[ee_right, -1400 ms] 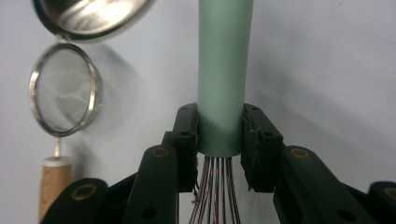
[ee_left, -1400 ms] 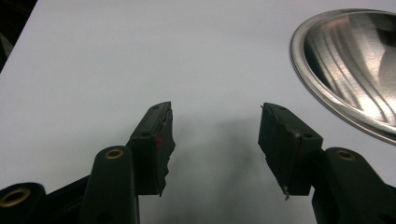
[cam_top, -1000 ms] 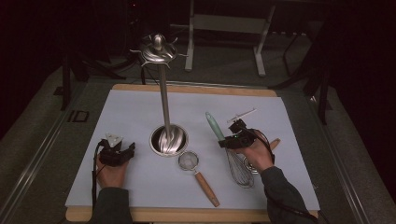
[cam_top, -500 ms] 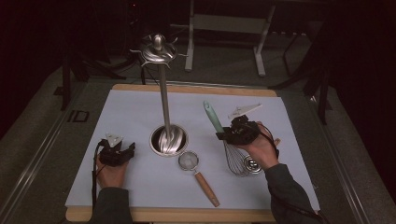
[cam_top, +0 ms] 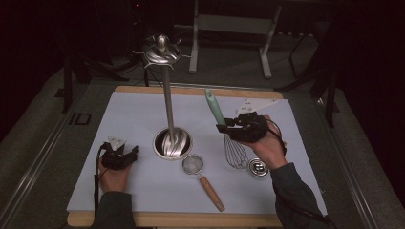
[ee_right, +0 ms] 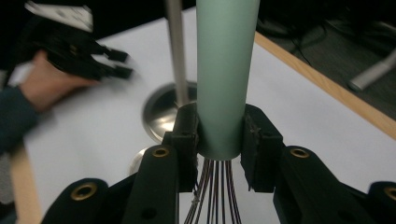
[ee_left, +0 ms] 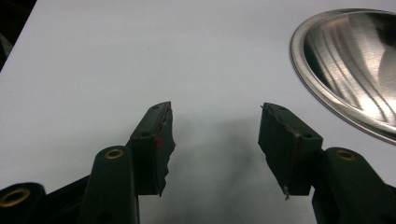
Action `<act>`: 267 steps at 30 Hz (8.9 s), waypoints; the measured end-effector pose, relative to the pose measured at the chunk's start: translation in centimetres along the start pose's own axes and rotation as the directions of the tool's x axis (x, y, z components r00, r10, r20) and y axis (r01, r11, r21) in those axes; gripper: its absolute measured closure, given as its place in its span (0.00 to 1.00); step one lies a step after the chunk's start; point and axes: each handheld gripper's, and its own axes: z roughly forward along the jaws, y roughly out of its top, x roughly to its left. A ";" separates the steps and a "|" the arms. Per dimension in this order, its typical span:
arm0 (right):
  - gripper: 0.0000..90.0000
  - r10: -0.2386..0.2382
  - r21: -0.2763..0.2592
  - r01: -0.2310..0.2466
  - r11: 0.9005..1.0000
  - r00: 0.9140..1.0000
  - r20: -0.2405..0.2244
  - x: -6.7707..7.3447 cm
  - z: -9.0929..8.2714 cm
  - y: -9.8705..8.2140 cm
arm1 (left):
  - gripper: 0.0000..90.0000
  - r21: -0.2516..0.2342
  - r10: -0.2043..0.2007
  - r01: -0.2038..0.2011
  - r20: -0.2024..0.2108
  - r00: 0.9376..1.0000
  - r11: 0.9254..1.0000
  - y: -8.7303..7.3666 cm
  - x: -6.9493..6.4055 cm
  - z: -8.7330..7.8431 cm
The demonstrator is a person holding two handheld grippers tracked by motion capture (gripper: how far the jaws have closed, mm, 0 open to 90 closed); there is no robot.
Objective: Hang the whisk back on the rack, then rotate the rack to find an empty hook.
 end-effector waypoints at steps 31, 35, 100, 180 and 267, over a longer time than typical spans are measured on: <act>0.77 -0.124 -0.219 0.117 0.969 0.992 -0.016 3.1 -0.5 4.5 | 0.50 0.000 0.000 0.000 0.001 1.000 1.000 0.0 0.0 0.0; 0.77 -0.136 -0.223 0.128 0.966 0.991 -0.020 3.5 -0.2 5.2 | 0.50 0.002 0.000 0.000 0.001 1.000 1.000 0.0 0.0 0.0; 0.70 -0.143 -0.104 0.140 0.985 0.990 -0.019 3.2 2.3 5.6 | 0.50 0.006 0.007 -0.007 0.001 1.000 1.000 0.0 0.0 0.0; 0.57 0.200 0.171 -0.247 0.954 0.947 0.253 -2.4 2.6 -16.6 | 0.84 -0.453 0.039 0.044 0.173 0.984 0.890 8.4 -3.9 -10.5; 0.51 0.136 0.234 -0.218 0.947 0.937 0.323 -2.3 2.6 -17.8 | 1.00 -0.744 0.113 0.037 0.150 0.982 0.667 22.3 -4.9 -13.8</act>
